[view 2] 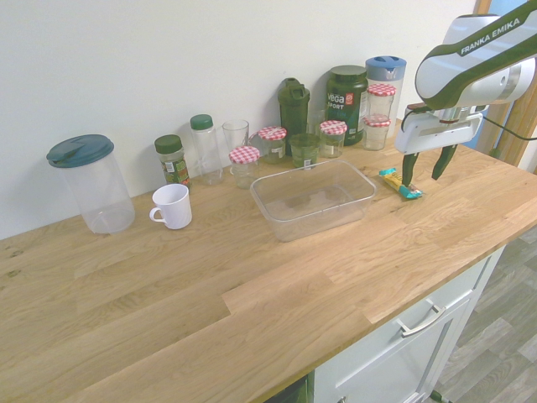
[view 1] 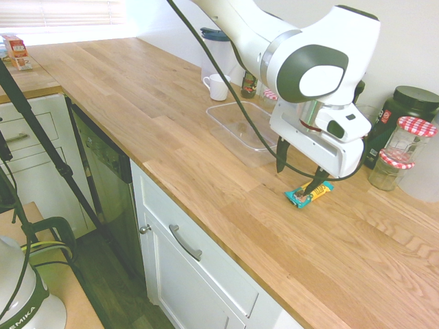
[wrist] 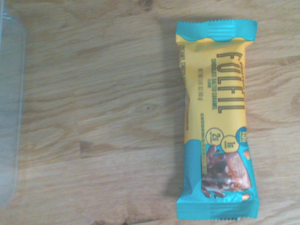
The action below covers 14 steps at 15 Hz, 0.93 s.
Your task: Put the protein bar into the container
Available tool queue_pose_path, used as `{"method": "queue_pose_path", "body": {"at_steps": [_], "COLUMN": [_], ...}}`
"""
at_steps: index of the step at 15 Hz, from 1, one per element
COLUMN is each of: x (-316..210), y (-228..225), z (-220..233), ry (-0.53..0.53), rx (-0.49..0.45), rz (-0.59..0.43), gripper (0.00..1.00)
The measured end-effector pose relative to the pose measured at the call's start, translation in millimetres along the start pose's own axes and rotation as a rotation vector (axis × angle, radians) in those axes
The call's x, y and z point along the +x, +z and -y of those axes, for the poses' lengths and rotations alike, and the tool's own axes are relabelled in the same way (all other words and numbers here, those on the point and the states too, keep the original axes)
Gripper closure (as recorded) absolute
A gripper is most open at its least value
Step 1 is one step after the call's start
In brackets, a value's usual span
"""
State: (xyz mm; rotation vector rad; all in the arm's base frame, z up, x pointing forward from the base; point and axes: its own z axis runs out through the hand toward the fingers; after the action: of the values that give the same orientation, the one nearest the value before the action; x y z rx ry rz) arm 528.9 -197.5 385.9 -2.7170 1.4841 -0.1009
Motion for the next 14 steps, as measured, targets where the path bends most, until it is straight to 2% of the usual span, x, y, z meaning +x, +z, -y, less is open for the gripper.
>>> {"method": "queue_pose_path", "body": {"at_steps": [10, 11, 14], "x": [23, 24, 28], "y": [36, 38, 42], "z": [3, 2, 1], "ry": [0.023, 0.024, 0.020], "rx": [-0.011, -0.011, 0.002], "rz": [-0.005, -0.005, -0.006], "gripper": [0.00, 1.00, 1.00]}}
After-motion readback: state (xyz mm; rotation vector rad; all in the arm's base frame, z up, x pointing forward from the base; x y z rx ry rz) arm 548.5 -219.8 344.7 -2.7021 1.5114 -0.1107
